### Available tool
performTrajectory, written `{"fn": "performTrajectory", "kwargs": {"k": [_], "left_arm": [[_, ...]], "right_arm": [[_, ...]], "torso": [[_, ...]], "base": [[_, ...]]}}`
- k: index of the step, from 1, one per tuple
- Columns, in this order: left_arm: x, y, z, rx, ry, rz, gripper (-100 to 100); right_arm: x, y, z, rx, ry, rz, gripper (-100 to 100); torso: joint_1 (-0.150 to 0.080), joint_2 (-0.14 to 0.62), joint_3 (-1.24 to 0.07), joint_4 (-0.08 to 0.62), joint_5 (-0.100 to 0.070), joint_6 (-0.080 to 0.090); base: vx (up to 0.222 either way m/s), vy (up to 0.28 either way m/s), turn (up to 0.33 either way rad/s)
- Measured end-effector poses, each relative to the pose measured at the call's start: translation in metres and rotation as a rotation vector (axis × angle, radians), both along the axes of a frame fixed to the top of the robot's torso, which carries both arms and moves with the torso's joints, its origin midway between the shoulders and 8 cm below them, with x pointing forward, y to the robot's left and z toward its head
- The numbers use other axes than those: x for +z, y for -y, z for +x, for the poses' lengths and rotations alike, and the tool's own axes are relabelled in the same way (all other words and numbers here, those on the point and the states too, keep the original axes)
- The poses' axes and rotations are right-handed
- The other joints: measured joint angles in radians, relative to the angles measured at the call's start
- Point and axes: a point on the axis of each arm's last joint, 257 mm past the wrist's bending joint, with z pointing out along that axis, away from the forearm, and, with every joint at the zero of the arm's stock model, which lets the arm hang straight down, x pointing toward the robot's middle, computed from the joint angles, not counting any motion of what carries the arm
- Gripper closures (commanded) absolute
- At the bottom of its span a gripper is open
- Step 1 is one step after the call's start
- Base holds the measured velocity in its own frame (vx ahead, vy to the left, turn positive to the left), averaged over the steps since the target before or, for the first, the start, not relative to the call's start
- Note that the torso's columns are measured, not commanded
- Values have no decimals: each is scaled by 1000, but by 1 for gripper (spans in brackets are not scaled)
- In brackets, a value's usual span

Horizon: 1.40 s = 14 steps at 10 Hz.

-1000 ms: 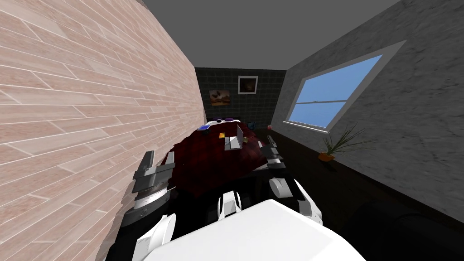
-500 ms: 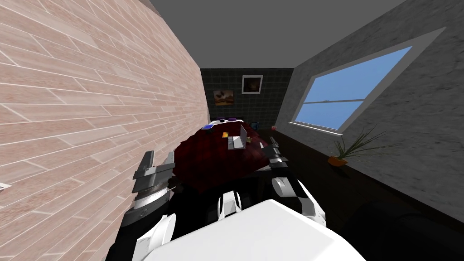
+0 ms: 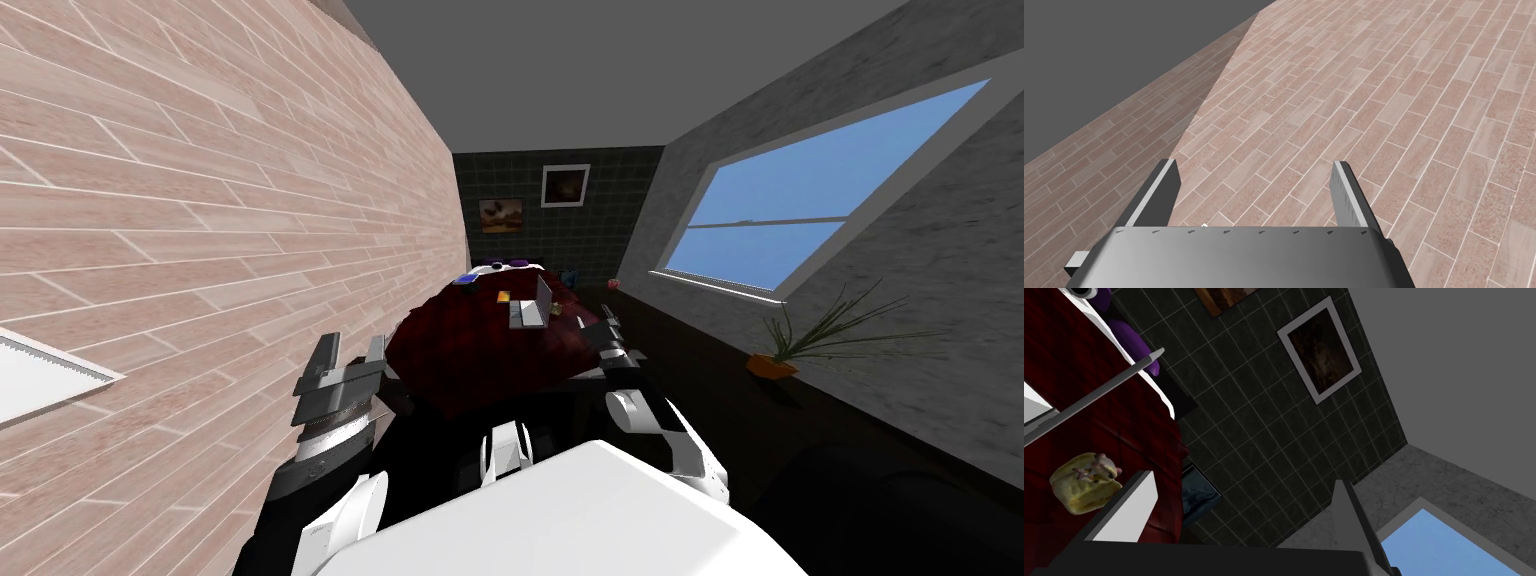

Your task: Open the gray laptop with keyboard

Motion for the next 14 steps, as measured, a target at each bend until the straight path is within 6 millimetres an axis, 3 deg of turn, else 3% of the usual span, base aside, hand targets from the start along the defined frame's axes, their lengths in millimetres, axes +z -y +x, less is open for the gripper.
{"fn": "performTrajectory", "kwargs": {"k": [5,14], "left_arm": [[0,0,0,0,0,0,0],[0,0,0,0,0,0,0]], "right_arm": [[-22,38,-2,0,-38,203,-100],[-46,83,-9,4,-44,530,-100]], "torso": [[1,1,1,0,0,0],[1,1,0,0,0,0]], "base": [[-11,21,130],[-5,8,113]]}}
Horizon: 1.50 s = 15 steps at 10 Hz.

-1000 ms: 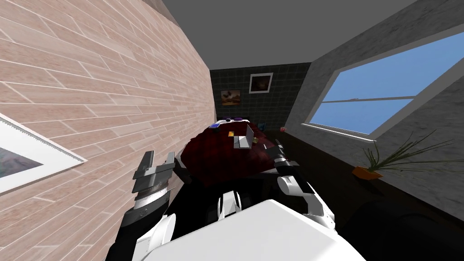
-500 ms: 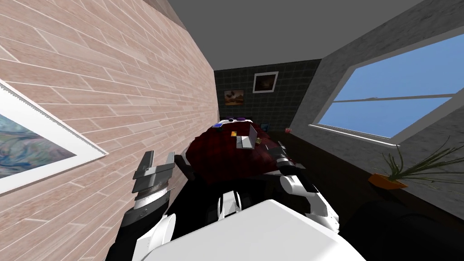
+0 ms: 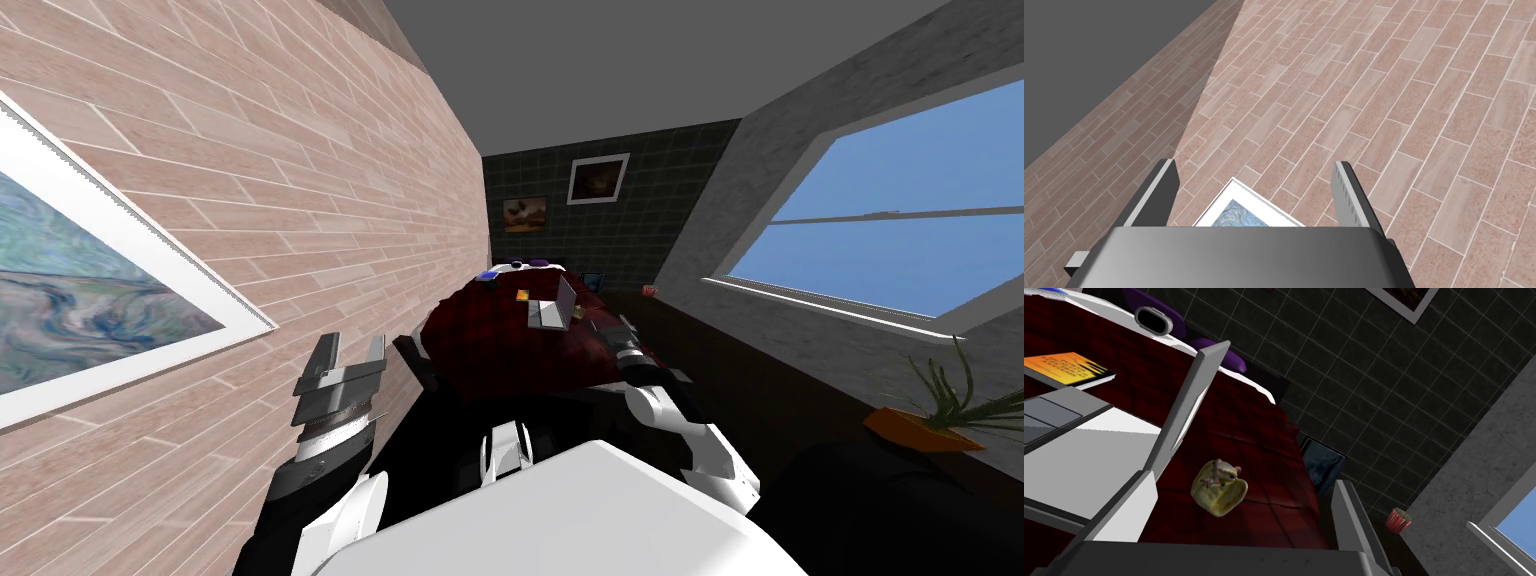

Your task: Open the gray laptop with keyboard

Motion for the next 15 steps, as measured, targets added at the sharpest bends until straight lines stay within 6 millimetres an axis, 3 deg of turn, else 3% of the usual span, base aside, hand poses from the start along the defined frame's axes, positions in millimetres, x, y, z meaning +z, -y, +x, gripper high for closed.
{"fn": "performTrajectory", "kwargs": {"k": [10,15], "left_arm": [[0,0,0,0,0,0,0],[0,0,0,0,0,0,0]], "right_arm": [[-20,54,-16,-26,54,417,-100],[-23,72,-24,-32,102,600,-100]], "torso": [[0,0,0,0,0,0],[0,0,0,0,0,-1]], "base": [[-3,-5,119],[-2,-14,106]]}}
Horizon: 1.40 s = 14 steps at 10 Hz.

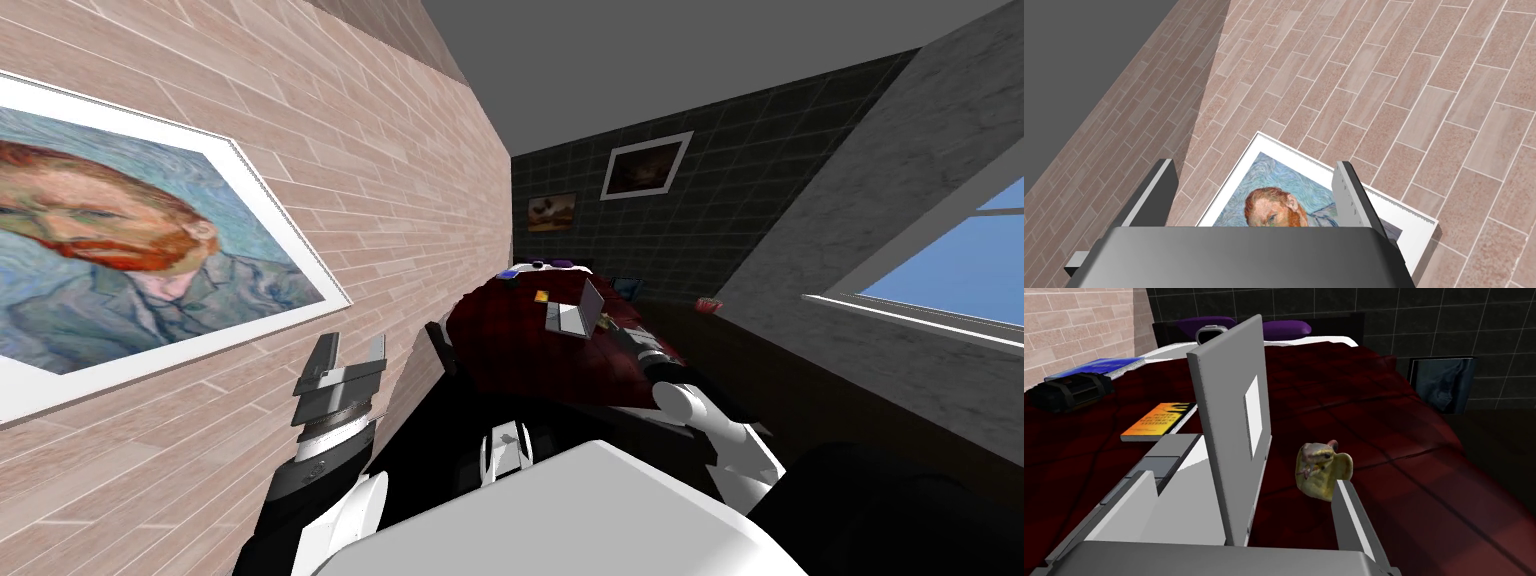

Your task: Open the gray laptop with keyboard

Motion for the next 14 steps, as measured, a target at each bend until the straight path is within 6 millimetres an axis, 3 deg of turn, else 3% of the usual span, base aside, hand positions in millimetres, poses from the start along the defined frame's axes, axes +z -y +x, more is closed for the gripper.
{"fn": "performTrajectory", "kwargs": {"k": [14], "left_arm": [[0,0,0,0,0,0,0]], "right_arm": [[11,42,-20,-14,195,494,-100]], "torso": [[1,0,0,0,0,0]], "base": [[-5,-26,122]]}}
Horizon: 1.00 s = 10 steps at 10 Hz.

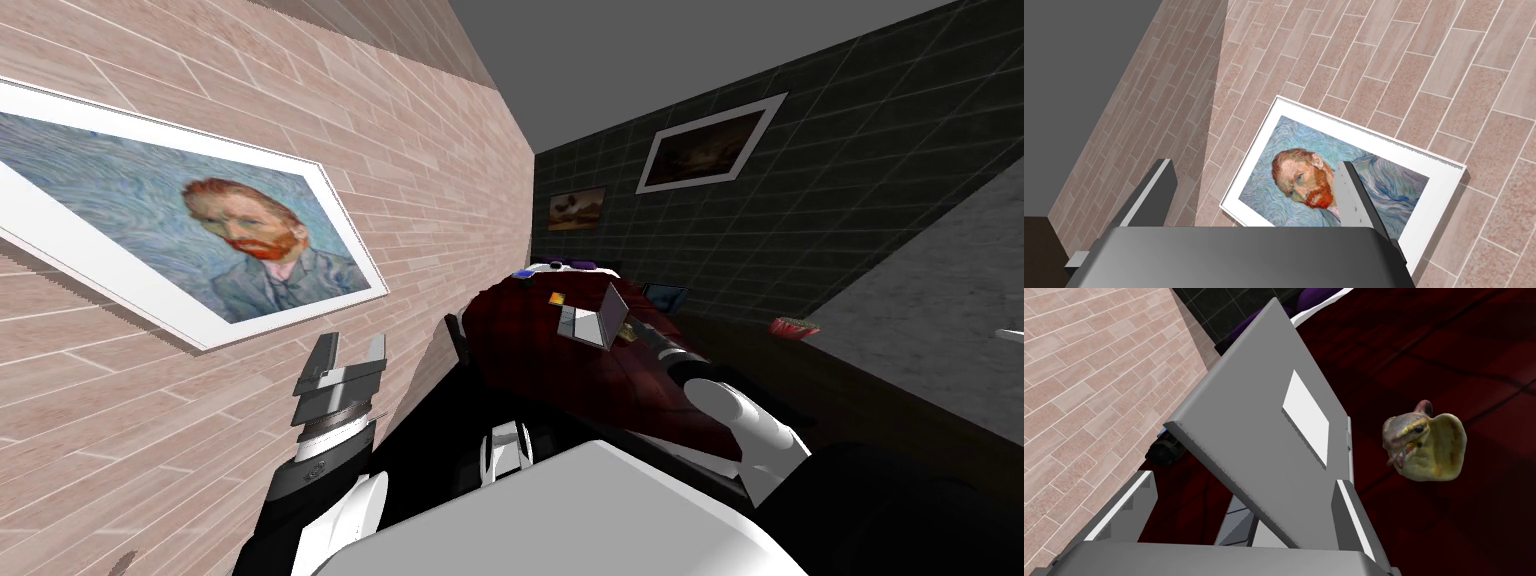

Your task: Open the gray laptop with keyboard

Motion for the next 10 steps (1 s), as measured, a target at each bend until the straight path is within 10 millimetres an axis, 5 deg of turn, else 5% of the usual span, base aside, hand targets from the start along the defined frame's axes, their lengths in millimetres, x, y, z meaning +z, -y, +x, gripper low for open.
{"fn": "performTrajectory", "kwargs": {"k": [9,10], "left_arm": [[0,0,0,0,0,0,0],[0,0,0,0,0,0,0]], "right_arm": [[23,15,-10,9,119,209,-100],[23,15,-10,9,119,210,100]], "torso": [[-1,-5,-3,-1,0,0],[0,-2,-2,-1,0,0]], "base": [[10,-30,67],[9,-4,6]]}}
